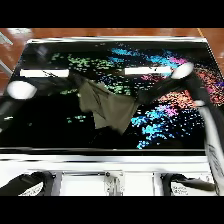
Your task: Fold the shirts.
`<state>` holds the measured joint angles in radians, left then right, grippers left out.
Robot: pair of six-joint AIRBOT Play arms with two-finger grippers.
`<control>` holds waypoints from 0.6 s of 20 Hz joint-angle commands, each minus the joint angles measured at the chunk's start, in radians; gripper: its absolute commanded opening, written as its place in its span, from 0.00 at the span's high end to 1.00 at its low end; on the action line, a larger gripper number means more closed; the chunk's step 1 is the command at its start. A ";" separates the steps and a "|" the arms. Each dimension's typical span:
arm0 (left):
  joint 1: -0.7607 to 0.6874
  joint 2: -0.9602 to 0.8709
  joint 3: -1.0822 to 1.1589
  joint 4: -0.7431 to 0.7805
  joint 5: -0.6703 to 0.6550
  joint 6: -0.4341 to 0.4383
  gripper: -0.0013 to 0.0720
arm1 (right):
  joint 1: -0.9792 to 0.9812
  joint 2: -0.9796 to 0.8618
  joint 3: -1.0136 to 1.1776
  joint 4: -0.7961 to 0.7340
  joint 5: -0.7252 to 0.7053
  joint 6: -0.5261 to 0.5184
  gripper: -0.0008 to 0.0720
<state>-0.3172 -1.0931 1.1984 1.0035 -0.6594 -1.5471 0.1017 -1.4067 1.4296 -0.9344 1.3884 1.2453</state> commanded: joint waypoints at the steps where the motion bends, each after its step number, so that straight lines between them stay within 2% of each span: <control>1: 0.031 0.248 0.176 0.079 -0.004 0.010 0.93 | -0.113 0.291 0.189 -0.011 -0.111 0.000 0.92; 5: 0.066 0.449 0.294 0.079 -0.004 0.006 0.93 | -0.200 0.587 0.294 -0.017 -0.435 0.034 0.92; 7: 0.065 0.515 0.296 0.078 -0.014 0.006 0.93 | -0.200 0.678 0.300 -0.017 -0.522 0.034 0.92; 10: 0.065 0.559 0.296 0.079 -0.086 0.006 0.93 | -0.200 0.742 0.300 -0.018 -0.501 0.041 0.92; 12: 0.065 0.560 0.295 0.080 -0.196 0.006 0.93 | -0.200 0.749 0.300 -0.022 -0.431 0.050 0.92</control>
<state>-0.2543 -0.5671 1.4853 1.0756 -0.7383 -1.5410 -0.0925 -0.7109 1.7199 -0.9478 0.9424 1.2808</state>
